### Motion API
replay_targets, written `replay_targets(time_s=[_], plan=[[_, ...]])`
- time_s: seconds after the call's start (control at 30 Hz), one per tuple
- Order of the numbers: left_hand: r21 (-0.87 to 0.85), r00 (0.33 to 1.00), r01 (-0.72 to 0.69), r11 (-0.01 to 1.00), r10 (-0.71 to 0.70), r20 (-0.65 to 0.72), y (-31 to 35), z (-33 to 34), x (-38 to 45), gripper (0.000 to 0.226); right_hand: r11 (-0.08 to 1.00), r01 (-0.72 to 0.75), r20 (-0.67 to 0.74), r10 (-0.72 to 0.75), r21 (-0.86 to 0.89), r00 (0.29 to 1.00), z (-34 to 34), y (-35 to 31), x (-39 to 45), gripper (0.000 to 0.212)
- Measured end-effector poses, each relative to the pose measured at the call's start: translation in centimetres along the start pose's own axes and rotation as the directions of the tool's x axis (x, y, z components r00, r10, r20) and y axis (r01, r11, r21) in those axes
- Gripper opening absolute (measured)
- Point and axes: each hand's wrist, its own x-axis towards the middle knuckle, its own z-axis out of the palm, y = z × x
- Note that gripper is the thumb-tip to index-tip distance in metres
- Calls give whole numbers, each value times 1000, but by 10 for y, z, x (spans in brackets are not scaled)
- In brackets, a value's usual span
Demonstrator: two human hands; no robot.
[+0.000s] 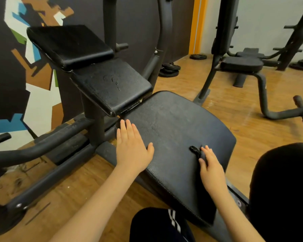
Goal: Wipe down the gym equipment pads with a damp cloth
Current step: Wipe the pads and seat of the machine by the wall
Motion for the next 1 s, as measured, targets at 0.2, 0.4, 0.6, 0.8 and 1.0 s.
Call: replay_targets(time_s=[0.2,0.4,0.6,0.8,1.0], plan=[[30,1000,-13,999,12,5,5,2,-3,85,995,31,36,-27,-94,999,21,-33,23,42],[40,1000,-25,999,26,-15,4,3,-4,84,980,187,103,-179,-72,978,25,-46,29,39],[18,999,-33,999,34,-33,5,4,-4,84,996,-69,-79,73,49,994,-2,31,3,42],[6,999,-23,1000,23,-32,6,4,-4,84,963,-254,-199,267,88,943,10,35,24,28],[29,1000,-15,999,15,-14,5,4,-3,84,974,-221,-152,212,-47,965,19,-20,79,24]])
